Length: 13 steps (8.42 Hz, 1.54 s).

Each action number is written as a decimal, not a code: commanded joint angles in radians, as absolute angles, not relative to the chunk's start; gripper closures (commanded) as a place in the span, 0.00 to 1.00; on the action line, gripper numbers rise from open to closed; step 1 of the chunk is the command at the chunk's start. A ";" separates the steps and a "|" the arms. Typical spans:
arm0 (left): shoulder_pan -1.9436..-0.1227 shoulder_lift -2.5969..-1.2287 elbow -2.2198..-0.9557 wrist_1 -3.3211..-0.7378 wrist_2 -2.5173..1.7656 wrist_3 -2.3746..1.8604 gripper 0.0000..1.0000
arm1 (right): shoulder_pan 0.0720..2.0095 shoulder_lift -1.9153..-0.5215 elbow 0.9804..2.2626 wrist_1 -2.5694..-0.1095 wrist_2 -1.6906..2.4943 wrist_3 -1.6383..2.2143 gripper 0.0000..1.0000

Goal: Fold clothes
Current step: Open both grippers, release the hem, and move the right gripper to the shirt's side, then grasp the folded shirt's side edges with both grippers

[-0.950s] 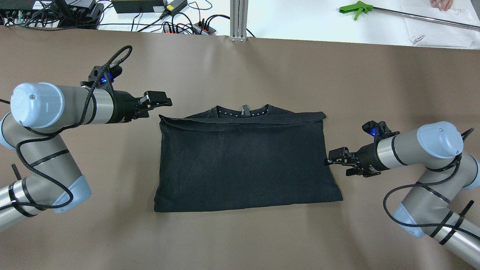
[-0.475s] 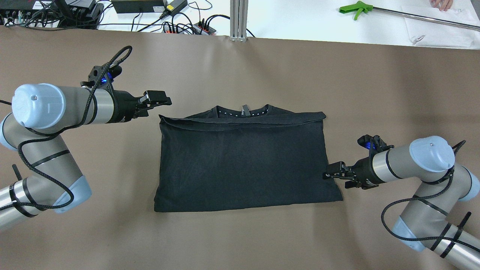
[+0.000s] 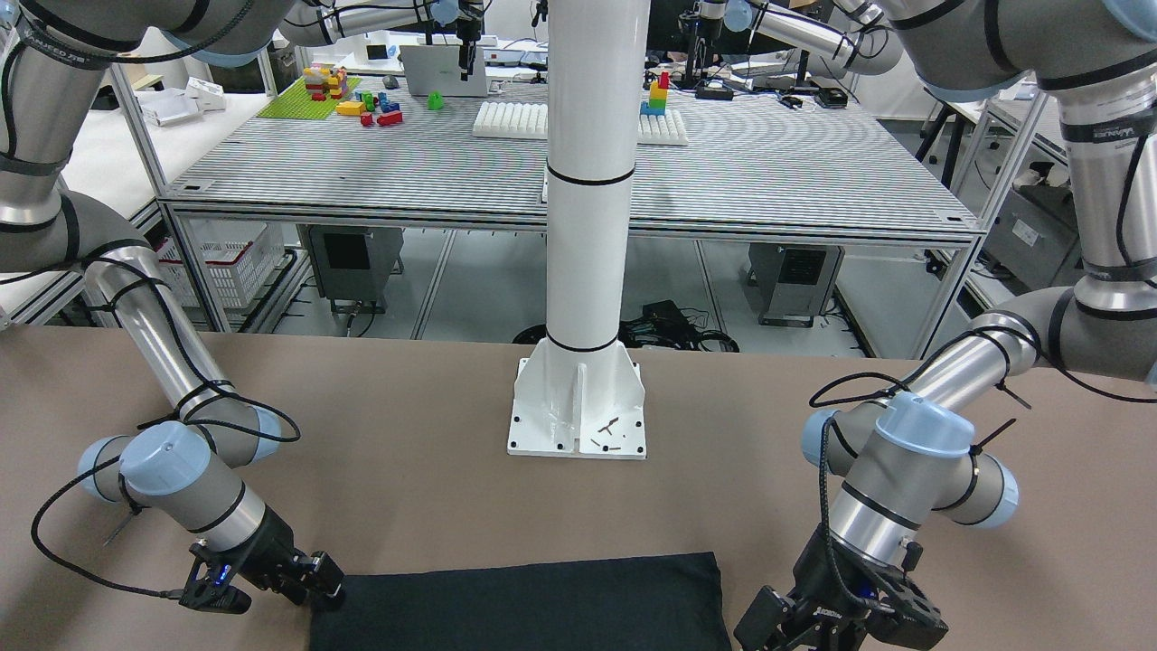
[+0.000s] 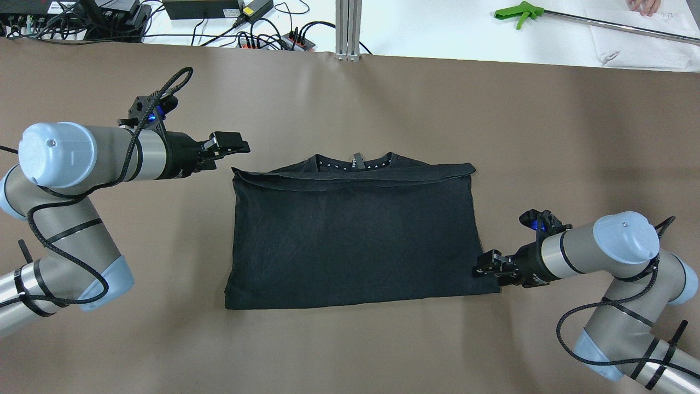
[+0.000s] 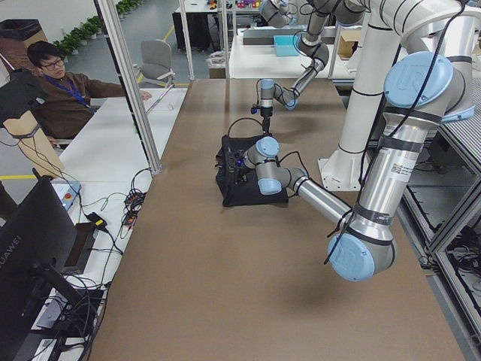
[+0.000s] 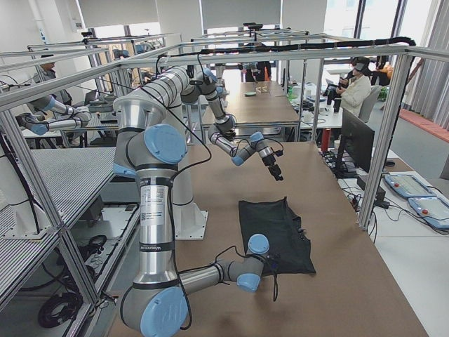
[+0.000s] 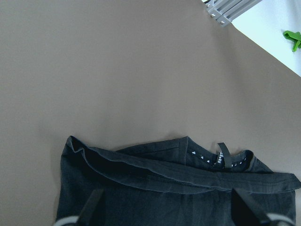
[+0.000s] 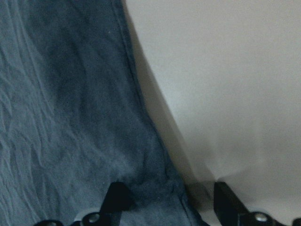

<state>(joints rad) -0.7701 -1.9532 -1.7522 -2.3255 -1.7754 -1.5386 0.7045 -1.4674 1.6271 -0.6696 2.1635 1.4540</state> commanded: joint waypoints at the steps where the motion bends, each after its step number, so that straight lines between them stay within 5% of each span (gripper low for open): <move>1: -0.770 -1.950 -1.753 -2.326 -1.755 -1.539 0.06 | 0.669 -1.468 1.632 -0.669 2.135 1.462 0.58; 2: -0.770 -1.950 -1.753 -2.326 -1.756 -1.539 0.06 | 0.667 -1.471 1.652 -0.669 2.141 1.462 0.93; 3: -0.770 -1.951 -1.756 -2.326 -1.756 -1.539 0.06 | 0.667 -1.492 1.705 -0.672 2.152 1.462 1.00; 12: -0.775 -1.921 -1.758 -2.329 -1.753 -1.508 0.06 | 0.388 -1.480 1.950 -0.678 2.161 1.463 0.97; 13: -0.776 -1.910 -1.759 -2.329 -1.753 -1.508 0.06 | 0.385 -1.479 1.950 -0.675 2.155 1.463 0.14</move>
